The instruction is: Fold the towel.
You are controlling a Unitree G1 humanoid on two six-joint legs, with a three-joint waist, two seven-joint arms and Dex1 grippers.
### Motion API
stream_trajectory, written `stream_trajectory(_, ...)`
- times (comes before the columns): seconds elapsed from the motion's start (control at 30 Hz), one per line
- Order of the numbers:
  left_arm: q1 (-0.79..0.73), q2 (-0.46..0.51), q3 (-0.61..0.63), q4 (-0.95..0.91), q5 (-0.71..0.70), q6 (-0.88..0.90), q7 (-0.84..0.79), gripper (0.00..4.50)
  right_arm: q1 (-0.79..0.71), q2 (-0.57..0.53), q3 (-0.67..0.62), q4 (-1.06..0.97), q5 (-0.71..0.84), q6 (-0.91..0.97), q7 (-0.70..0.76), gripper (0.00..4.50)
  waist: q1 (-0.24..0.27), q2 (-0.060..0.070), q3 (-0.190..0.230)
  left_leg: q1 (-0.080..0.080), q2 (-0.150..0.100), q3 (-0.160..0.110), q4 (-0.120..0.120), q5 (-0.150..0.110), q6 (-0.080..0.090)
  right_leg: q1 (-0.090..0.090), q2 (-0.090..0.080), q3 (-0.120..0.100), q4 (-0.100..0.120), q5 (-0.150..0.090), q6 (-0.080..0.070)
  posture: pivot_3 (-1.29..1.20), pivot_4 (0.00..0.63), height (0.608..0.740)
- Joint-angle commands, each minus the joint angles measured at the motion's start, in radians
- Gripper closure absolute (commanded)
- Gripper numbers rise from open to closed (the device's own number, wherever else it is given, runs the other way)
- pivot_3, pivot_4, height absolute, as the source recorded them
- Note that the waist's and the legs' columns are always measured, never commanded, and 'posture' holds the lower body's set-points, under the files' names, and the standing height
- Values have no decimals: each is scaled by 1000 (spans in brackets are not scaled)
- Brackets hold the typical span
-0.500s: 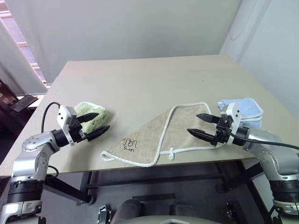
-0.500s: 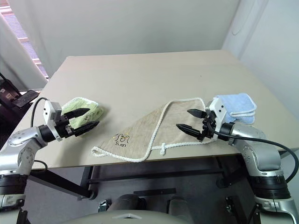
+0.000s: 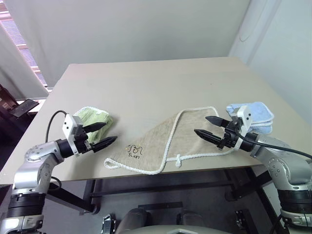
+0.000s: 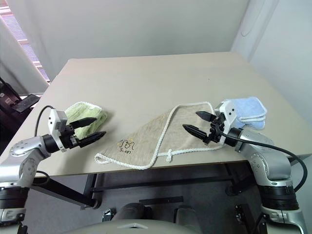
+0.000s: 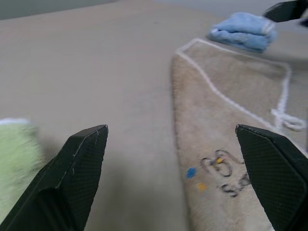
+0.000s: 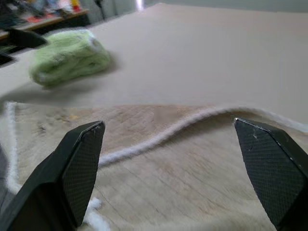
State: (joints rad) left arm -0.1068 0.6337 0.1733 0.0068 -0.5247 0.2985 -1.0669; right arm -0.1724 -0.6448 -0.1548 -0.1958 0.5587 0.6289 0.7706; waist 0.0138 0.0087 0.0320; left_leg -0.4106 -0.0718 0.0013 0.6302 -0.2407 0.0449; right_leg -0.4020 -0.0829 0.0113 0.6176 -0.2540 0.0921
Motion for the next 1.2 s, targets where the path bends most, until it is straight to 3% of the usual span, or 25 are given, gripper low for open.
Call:
stream_trajectory(0.03, 12, -30, -31, -78, -7, 10, 19, 18, -29, -35, -7, 7, -37, 65, -64, 0, 0, 0, 0, 0, 0, 0, 0, 0, 0, 0, 0, 0, 0, 0, 0, 0, 0, 736)
stream_trajectory(0.23, 9, -89, -67, -103, -12, 27, 39, 18, -106, -1, -28, 25, -19, 210, -174, 0, -1, 0, 0, 0, 0, 0, 0, 0, 0, 0, 0, 0, 1, 0, 0, 0, 0, 736)
stream_trajectory(0.4, -26, -106, -93, -62, 6, 7, 33, 18, -201, 63, -45, 55, -45, 146, -238, 0, -1, 0, 0, 0, 0, 0, 0, 0, 0, -1, 1, 0, 1, 0, 0, 0, 0, 736)
stream_trajectory(0.63, -96, -155, -129, 9, 45, -42, 43, 18, -388, 36, -7, 259, -115, 50, -185, 0, -1, 0, 0, 0, -1, 0, 2, 0, 0, 1, 0, 0, 0, 0, 0, 0, 0, 736)
stream_trajectory(0.87, -134, -194, -143, 55, 63, -82, 47, 18, -562, 12, 59, 587, -228, -50, -94, 0, -4, 0, 0, 0, 0, 0, 1, 0, 0, -1, 1, 0, 2, 0, 0, 0, 0, 736)
stream_trajectory(1.2, -181, -181, -80, 55, 27, -65, 80, 18, -662, 11, 88, 848, -329, -134, -55, 0, -6, 1, 0, 0, 0, 0, 1, 1, -1, -1, 1, 0, 3, 0, 0, 0, 0, 736)
